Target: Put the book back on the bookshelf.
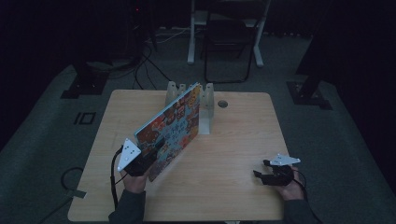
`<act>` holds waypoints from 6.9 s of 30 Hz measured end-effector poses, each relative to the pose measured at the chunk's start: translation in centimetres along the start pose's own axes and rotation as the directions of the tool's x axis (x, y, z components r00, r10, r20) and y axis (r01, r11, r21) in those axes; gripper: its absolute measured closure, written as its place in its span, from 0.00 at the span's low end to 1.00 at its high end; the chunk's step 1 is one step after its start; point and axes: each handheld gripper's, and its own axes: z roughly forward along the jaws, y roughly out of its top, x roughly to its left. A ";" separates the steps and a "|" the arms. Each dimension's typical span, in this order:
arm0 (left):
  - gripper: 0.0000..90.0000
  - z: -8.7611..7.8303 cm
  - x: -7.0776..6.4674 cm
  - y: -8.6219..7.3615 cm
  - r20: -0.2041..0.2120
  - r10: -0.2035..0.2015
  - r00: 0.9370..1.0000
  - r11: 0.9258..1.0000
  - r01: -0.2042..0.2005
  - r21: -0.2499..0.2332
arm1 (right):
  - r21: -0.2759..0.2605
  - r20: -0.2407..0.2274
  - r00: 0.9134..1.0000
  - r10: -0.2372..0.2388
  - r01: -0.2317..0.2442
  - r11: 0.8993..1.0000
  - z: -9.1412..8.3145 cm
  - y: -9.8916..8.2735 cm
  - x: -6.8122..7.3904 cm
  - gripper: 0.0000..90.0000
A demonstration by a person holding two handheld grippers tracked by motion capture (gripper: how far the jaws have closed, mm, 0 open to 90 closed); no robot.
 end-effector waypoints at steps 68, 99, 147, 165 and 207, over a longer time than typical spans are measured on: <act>0.90 -0.7 0.2 0.3 -0.157 0.007 0.988 1.000 -0.008 -0.003 | 0.000 0.000 1.000 -0.001 0.001 1.000 0.0 0.0 0.0 0.33; 0.90 0.7 0.6 0.1 -0.218 -0.006 0.976 1.000 0.010 0.016 | 0.000 -0.003 1.000 0.000 0.000 1.000 0.0 0.0 0.0 0.33; 0.90 4.2 0.0 0.0 -0.333 -0.022 0.943 0.999 0.029 0.016 | -0.002 -0.005 1.000 0.001 -0.001 1.000 0.0 0.0 -0.1 0.33; 0.90 5.4 -0.2 0.2 -0.358 -0.011 0.934 1.000 0.017 0.015 | -0.001 -0.005 1.000 0.001 -0.001 1.000 0.0 0.0 0.0 0.33; 0.90 8.0 -0.2 -0.8 -0.428 -0.005 0.904 1.000 0.010 0.010 | -0.003 -0.012 1.000 0.002 -0.002 1.000 0.0 0.0 -0.2 0.33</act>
